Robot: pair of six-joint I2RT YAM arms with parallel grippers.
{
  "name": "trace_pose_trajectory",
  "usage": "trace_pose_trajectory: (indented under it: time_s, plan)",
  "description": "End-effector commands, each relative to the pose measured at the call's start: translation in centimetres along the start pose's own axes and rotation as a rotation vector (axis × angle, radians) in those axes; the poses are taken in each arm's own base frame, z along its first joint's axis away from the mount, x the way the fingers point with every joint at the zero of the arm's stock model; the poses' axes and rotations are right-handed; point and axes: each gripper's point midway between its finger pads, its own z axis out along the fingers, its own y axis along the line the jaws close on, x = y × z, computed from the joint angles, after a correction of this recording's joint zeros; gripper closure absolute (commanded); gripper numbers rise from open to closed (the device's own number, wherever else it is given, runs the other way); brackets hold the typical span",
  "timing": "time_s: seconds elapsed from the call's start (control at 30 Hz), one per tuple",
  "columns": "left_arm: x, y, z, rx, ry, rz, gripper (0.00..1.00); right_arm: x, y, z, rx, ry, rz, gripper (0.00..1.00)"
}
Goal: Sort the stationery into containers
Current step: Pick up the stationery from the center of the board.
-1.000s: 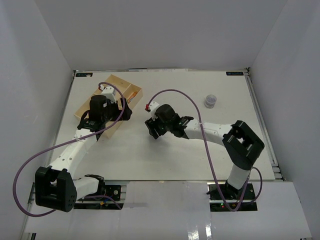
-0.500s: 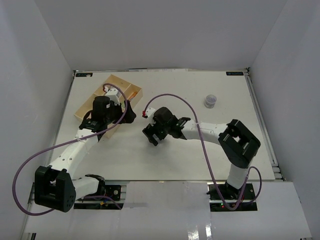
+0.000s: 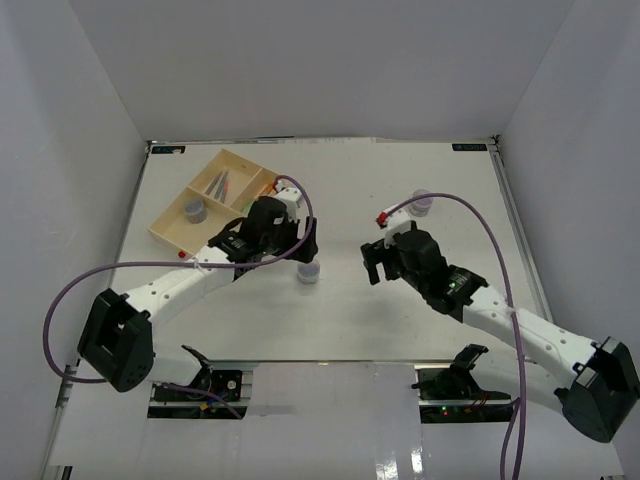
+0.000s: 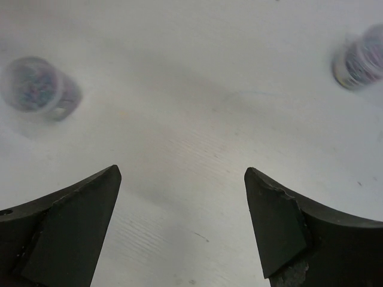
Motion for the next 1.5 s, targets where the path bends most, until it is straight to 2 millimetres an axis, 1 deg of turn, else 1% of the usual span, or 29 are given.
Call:
trace_pose_trajectory:
  time_s: [0.0, 0.03, 0.07, 0.1, 0.13, 0.17, 0.2, 0.23, 0.3, 0.47, 0.57, 0.67, 0.7, 0.77, 0.83, 0.87, 0.93, 0.97, 1.07, 1.1, 1.17, 1.2, 1.27, 1.3, 1.33, 1.37, 1.4, 1.43, 1.47]
  plan:
    - [-0.2, -0.8, 1.2, -0.080, 0.001, 0.027, 0.02, 1.9, -4.7, -1.8, 0.201, -0.023, 0.181, 0.10]
    - [0.2, -1.5, 1.6, -0.077, 0.013, 0.041, 0.02, 2.7, -5.2, -2.4, 0.214, -0.037, 0.204, 0.10]
    - [0.6, -1.7, 2.3, -0.086, 0.032, 0.051, 0.02, 3.0, -5.9, -2.6, 0.235, -0.044, 0.229, 0.10]
    - [0.9, -1.5, 2.6, -0.113, 0.039, 0.060, 0.02, 3.2, -6.2, -2.8, 0.244, -0.050, 0.248, 0.10]
    - [1.2, -2.1, 2.9, -0.118, 0.048, 0.077, 0.02, 3.7, -6.5, -3.1, 0.253, -0.054, 0.255, 0.10]
    - [1.1, -2.4, 3.1, -0.122, 0.047, 0.086, 0.02, 3.9, -6.8, -3.2, 0.266, -0.056, 0.265, 0.10]
    - [1.8, -2.2, 3.7, -0.147, 0.074, 0.099, 0.02, 4.1, -6.9, -3.3, 0.270, -0.058, 0.271, 0.10]
    - [2.2, -2.5, 4.0, -0.152, 0.085, 0.109, 0.02, 4.0, -7.1, -3.5, 0.275, -0.070, 0.284, 0.10]
    - [3.0, -2.5, 4.8, -0.173, 0.120, 0.123, 0.02, 4.3, -7.3, -3.5, 0.281, -0.070, 0.290, 0.10]
    - [4.3, -1.9, 5.5, -0.247, 0.167, 0.132, 0.02, 4.6, -7.5, -3.5, 0.283, -0.068, 0.294, 0.10]
    - [5.2, -1.5, 5.8, -0.276, 0.200, 0.125, 0.06, 4.7, -7.5, -3.4, 0.279, -0.067, 0.296, 0.10]
    - [5.8, -1.4, 5.9, -0.290, 0.217, 0.116, 0.13, 4.9, -7.3, -3.3, 0.270, -0.063, 0.296, 0.10]
    - [5.8, -1.3, 5.9, -0.297, 0.221, 0.112, 0.17, 4.9, -7.3, -3.2, 0.270, -0.062, 0.297, 0.10]
    - [5.9, -1.3, 5.8, -0.299, 0.224, 0.109, 0.22, 4.9, -7.4, -3.2, 0.271, -0.062, 0.298, 0.10]
    - [5.8, -1.3, 5.8, -0.299, 0.226, 0.106, 0.31, 5.0, -7.4, -3.1, 0.269, -0.062, 0.297, 0.10]
    - [5.6, -1.5, 5.7, -0.294, 0.221, 0.105, 0.39, 5.0, -7.3, -3.1, 0.268, -0.063, 0.296, 0.10]
    - [5.5, -1.4, 5.5, -0.301, 0.219, 0.100, 0.48, 5.0, -7.4, -3.1, 0.267, -0.064, 0.296, 0.10]
    - [5.0, -1.2, 5.1, -0.312, 0.208, 0.097, 0.54, 5.0, -7.4, -3.1, 0.267, -0.066, 0.297, 0.10]
    - [3.7, -1.0, 4.2, -0.334, 0.177, 0.088, 0.59, 4.8, -7.4, -3.1, 0.262, -0.072, 0.293, 0.10]
    - [2.6, -0.4, 3.6, -0.351, 0.149, 0.083, 0.59, 4.6, -7.4, -3.2, 0.261, -0.077, 0.291, 0.10]
    - [1.4, 0.9, 2.7, -0.378, 0.131, 0.067, 0.61, 4.6, -7.4, -3.2, 0.261, -0.078, 0.287, 0.10]
    - [0.0, 2.8, 1.7, -0.416, 0.103, 0.033, 0.61, 4.5, -7.4, -3.3, 0.259, -0.082, 0.286, 0.10]
    - [-1.5, 5.3, 0.6, -0.453, 0.078, 0.007, 0.61, 4.4, -7.4, -3.3, 0.256, -0.087, 0.283, 0.10]
    - [-2.8, 7.9, -0.7, -0.486, 0.050, -0.038, 0.61, 4.1, -7.3, -3.4, 0.244, -0.097, 0.285, 0.10]
    - [-3.4, 9.1, -1.2, -0.504, 0.032, -0.059, 0.62, 4.1, -7.1, -3.3, 0.233, -0.102, 0.282, 0.10]
    - [-4.2, 11.6, -2.1, -0.549, 0.015, -0.098, 0.62, 3.9, -6.9, -3.3, 0.221, -0.108, 0.283, 0.10]
    - [-4.7, 12.8, -2.9, -0.569, -0.003, -0.113, 0.62, 3.9, -6.8, -3.3, 0.215, -0.112, 0.283, 0.10]
    - [-4.9, 14.0, -3.1, -0.585, -0.008, -0.124, 0.62, 3.8, -6.8, -3.3, 0.212, -0.120, 0.284, 0.10]
    - [-5.1, 16.2, -3.8, -0.621, -0.015, -0.165, 0.62, 3.8, -6.8, -3.3, 0.212, -0.120, 0.285, 0.10]
